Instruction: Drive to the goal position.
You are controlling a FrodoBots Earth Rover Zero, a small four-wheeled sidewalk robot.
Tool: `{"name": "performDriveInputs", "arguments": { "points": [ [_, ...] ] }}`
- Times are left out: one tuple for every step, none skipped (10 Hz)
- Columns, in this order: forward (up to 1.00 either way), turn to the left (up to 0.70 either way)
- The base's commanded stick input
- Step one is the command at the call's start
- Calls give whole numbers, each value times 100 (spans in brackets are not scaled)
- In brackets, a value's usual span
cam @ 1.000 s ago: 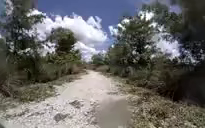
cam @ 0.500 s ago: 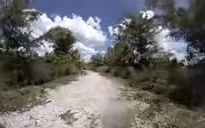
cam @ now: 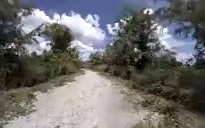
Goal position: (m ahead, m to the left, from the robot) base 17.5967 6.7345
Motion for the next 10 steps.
{"name": "performDriveInputs", "arguments": {
  "points": [
    [70, 0],
    [70, 0],
    [70, 0],
    [70, 0],
    [70, 0],
    [70, 0],
    [70, 0],
    [70, 0],
    [70, 0],
    [70, 0]
  ]
}}
